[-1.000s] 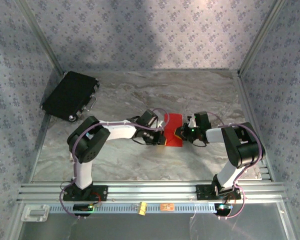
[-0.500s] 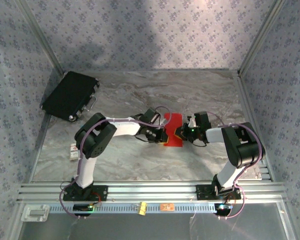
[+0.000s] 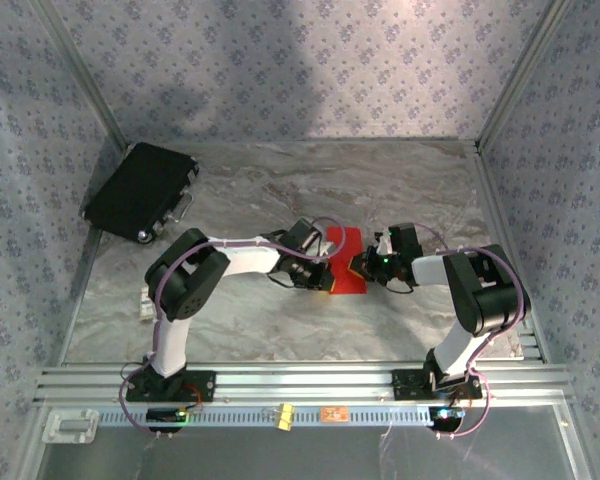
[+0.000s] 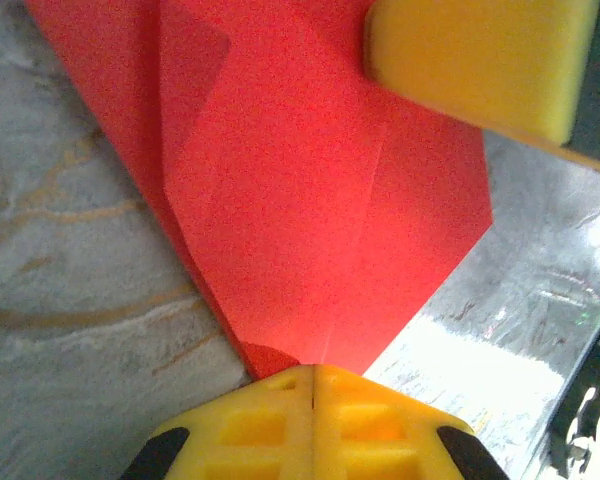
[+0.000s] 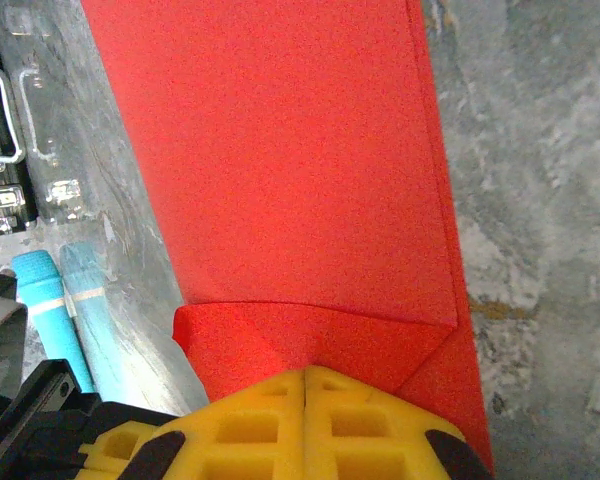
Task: Fold a paper plane with a square sheet of paper (pick it up from the middle)
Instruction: Fold the triangle a second time at the center of the table.
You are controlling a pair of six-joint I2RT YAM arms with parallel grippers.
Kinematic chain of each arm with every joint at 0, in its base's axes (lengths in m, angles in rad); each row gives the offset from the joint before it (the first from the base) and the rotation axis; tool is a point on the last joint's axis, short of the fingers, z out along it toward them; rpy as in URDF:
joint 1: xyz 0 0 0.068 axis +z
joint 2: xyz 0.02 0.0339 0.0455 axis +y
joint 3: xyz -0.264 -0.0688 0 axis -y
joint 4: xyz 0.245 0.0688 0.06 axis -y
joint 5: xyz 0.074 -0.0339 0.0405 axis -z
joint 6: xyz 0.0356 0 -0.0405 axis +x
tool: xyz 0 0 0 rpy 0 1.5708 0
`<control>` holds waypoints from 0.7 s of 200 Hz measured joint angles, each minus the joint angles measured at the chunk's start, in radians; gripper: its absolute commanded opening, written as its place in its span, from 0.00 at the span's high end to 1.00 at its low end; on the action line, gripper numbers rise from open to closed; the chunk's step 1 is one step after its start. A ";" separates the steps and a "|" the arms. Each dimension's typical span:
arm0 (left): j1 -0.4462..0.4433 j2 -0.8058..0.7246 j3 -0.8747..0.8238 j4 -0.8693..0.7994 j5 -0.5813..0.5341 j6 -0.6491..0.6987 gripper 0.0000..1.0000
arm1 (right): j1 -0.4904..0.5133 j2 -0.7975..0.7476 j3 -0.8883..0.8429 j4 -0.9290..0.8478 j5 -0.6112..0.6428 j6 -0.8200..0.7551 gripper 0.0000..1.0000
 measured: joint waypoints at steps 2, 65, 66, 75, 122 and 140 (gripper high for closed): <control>-0.001 -0.002 0.001 -0.006 -0.003 0.003 0.93 | 0.000 0.000 0.000 0.000 0.000 0.000 0.98; -0.006 -0.037 0.000 -0.114 -0.037 0.060 0.91 | -0.009 0.000 0.006 -0.012 -0.001 -0.008 0.97; -0.006 -0.038 0.000 -0.114 -0.037 0.060 0.91 | -0.009 0.000 0.006 -0.012 -0.001 -0.008 0.97; -0.006 -0.045 -0.002 -0.116 -0.038 0.060 0.91 | -0.010 0.000 0.008 -0.013 -0.001 -0.009 0.96; 0.011 -0.089 -0.005 -0.089 -0.041 0.031 0.92 | -0.009 -0.015 0.025 -0.050 -0.003 -0.027 0.85; 0.037 -0.089 0.003 -0.063 -0.041 0.003 0.91 | -0.009 -0.073 0.036 -0.119 0.021 -0.041 0.76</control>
